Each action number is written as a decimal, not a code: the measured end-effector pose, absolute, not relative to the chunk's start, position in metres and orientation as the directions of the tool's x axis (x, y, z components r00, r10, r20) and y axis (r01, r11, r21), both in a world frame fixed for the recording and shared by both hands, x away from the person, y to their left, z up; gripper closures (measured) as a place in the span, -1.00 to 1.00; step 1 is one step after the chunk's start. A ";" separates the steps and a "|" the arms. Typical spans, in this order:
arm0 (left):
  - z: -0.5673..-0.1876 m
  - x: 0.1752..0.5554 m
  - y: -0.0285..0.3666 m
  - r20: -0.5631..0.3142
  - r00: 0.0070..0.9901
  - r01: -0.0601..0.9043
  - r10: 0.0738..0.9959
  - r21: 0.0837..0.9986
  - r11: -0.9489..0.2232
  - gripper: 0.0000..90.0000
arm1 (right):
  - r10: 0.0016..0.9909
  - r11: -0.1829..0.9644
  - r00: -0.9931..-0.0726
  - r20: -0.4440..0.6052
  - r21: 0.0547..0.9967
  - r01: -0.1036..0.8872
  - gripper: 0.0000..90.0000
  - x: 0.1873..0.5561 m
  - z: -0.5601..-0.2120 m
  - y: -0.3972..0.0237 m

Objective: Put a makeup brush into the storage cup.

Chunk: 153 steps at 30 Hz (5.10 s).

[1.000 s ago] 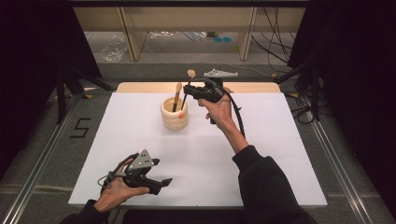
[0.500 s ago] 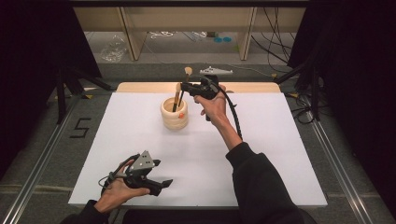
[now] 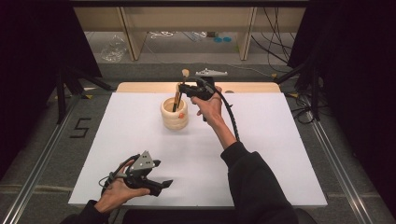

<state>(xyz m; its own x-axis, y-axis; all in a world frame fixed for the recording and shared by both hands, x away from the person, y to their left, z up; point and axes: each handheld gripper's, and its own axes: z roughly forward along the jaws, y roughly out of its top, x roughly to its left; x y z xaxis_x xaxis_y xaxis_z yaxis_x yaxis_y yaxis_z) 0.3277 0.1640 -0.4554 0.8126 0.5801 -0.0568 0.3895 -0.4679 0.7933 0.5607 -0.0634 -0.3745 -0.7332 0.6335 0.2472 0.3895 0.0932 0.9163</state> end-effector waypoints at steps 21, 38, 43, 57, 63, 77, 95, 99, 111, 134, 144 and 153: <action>-0.455 0.329 0.166 -0.048 0.817 0.389 0.575 0.781 -0.488 -0.62 | 0.625 0.143 -0.743 0.240 0.900 0.411 0.83 0.562 -0.393 -0.048; -0.455 0.329 0.166 -0.041 0.817 0.386 0.575 0.780 -0.493 -0.62 | 0.666 0.153 -0.702 0.253 0.874 0.461 -0.15 0.557 -0.387 -0.061; -0.456 0.330 0.165 -0.052 0.818 0.384 0.573 0.791 -0.477 -0.62 | 0.667 0.162 -0.705 0.240 0.878 0.451 -0.19 0.556 -0.384 -0.063; -0.456 0.329 0.165 -0.063 0.809 0.398 0.585 0.790 -0.466 -0.62 | 0.690 0.190 -0.698 0.189 0.884 0.427 -0.53 0.545 -0.370 -0.069; -0.455 0.330 0.167 -0.059 0.811 0.395 0.583 0.790 -0.470 -0.62 | 0.687 0.211 -0.711 0.153 0.893 0.396 -0.56 0.537 -0.364 -0.076; -0.454 0.330 0.166 -0.072 0.800 0.400 0.596 0.804 -0.440 -0.62 | 0.655 0.204 -0.742 0.146 0.911 0.359 -0.58 0.503 -0.351 -0.094; -0.454 0.329 0.166 -0.072 0.800 0.399 0.596 0.806 -0.438 -0.63 | 0.645 0.199 -0.751 0.141 0.918 0.343 -0.57 0.470 -0.357 -0.116; -0.454 0.328 0.166 -0.070 0.803 0.393 0.592 0.808 -0.438 -0.63 | 0.650 0.222 -0.749 0.126 0.912 0.346 -0.58 0.465 -0.362 -0.123; -0.452 0.328 0.167 -0.052 0.808 0.372 0.587 0.818 -0.439 -0.62 | 0.640 0.234 -0.758 0.127 0.907 0.350 -0.57 0.450 -0.370 -0.125; -0.452 0.329 0.167 -0.035 0.808 0.367 0.588 0.810 -0.456 -0.62 | 0.622 0.267 -0.774 0.117 0.897 0.351 -0.57 0.409 -0.377 -0.144; -0.451 0.329 0.168 -0.046 0.797 0.376 0.602 0.818 -0.436 -0.62 | 0.631 0.277 -0.769 0.104 0.896 0.348 -0.59 0.395 -0.380 -0.154; -0.451 0.330 0.169 -0.038 0.802 0.371 0.596 0.815 -0.446 -0.62 | 0.635 0.304 -0.766 0.102 0.878 0.369 -0.59 0.378 -0.397 -0.165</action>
<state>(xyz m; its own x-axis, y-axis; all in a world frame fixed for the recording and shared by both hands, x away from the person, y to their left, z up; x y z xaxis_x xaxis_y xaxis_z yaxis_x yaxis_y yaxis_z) 0.3295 0.1686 -0.4510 0.8019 0.5962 -0.0382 0.3705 -0.4461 0.8147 0.3779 -0.1646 -0.3966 -0.7656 0.6352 0.1016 0.3688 0.3040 0.8784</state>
